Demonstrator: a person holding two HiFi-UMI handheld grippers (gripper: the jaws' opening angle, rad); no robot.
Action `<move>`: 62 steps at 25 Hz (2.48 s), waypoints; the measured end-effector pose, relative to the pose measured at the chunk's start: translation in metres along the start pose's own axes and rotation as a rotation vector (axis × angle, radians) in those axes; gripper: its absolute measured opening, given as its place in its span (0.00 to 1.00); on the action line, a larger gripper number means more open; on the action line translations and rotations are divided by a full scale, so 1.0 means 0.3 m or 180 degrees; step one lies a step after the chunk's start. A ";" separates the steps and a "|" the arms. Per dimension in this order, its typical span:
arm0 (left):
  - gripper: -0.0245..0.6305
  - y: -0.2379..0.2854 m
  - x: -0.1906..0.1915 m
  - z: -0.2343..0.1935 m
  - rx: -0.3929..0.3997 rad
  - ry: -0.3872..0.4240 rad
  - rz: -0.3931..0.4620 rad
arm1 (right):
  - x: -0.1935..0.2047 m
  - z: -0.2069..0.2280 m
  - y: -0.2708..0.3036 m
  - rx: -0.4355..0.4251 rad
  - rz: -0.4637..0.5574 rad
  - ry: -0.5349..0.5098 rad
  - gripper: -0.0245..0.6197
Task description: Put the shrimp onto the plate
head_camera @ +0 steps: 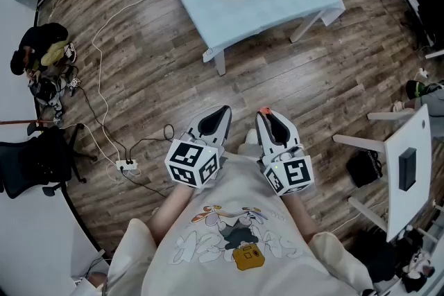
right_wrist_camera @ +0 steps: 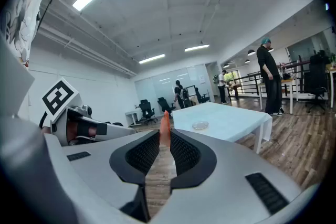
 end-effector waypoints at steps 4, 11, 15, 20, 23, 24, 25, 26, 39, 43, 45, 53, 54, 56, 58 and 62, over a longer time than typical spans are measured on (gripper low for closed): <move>0.05 0.034 0.081 0.063 0.0047 -0.0039 -0.0104 | 0.020 0.032 -0.053 0.0042 -0.0012 -0.0082 0.16; 0.05 0.013 0.091 0.127 -0.0231 -0.0079 -0.0031 | 0.010 0.079 -0.111 -0.0061 0.0028 0.0033 0.16; 0.05 0.029 0.123 0.184 -0.0352 -0.0129 0.0000 | 0.005 0.113 -0.139 -0.0242 0.0145 0.0061 0.17; 0.05 0.055 0.183 0.238 -0.0500 -0.0172 0.0024 | 0.020 0.168 -0.168 -0.0447 0.0226 0.0108 0.17; 0.05 0.056 0.191 0.258 -0.0599 -0.0174 0.0052 | 0.029 0.210 -0.155 -0.0464 0.0154 0.0175 0.17; 0.05 0.047 0.190 0.254 -0.0662 -0.0190 0.0069 | 0.033 0.219 -0.148 -0.0471 0.0136 0.0207 0.17; 0.05 0.042 0.190 0.246 -0.0722 -0.0214 0.0073 | 0.035 0.226 -0.139 -0.0478 0.0121 0.0237 0.17; 0.05 0.041 0.190 0.235 -0.0769 -0.0244 0.0060 | 0.035 0.231 -0.127 -0.0484 0.0101 0.0257 0.17; 0.05 0.297 0.041 -0.013 -0.0577 -0.0527 0.0007 | -0.042 0.325 0.193 -0.0344 -0.0257 -0.0070 0.17; 0.05 0.401 -0.084 -0.139 -0.0455 -0.0523 0.0049 | -0.099 0.380 0.351 -0.0153 -0.0294 -0.0012 0.17; 0.05 0.439 -0.146 -0.214 -0.0420 -0.0523 0.0062 | -0.133 0.391 0.440 -0.0119 -0.0300 -0.0009 0.17; 0.05 0.503 -0.378 -0.506 -0.0348 -0.0473 0.0139 | -0.302 0.337 0.774 -0.0052 -0.0130 -0.0232 0.17; 0.05 0.509 -0.401 -0.539 -0.0337 -0.0469 0.0150 | -0.315 0.328 0.811 -0.0051 -0.0104 -0.0218 0.17; 0.05 0.515 -0.434 -0.594 -0.0305 -0.0469 0.0175 | -0.328 0.308 0.871 -0.0044 -0.0088 -0.0230 0.17; 0.05 0.520 -0.456 -0.634 -0.0265 -0.0469 0.0197 | -0.333 0.295 0.917 -0.0033 -0.0085 -0.0243 0.17; 0.05 0.565 -0.493 -0.673 -0.0208 -0.0214 0.0158 | -0.334 0.311 0.979 0.0035 -0.0135 -0.0231 0.17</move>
Point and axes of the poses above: the fingertips, and each gripper's own axes: y forward along the fingers, z to its right, x out of its underside, the point moved 6 cm from there along -y, backward along the fingers, and after that the axes turned 3 degrees about -z, right-handed, at the moved point
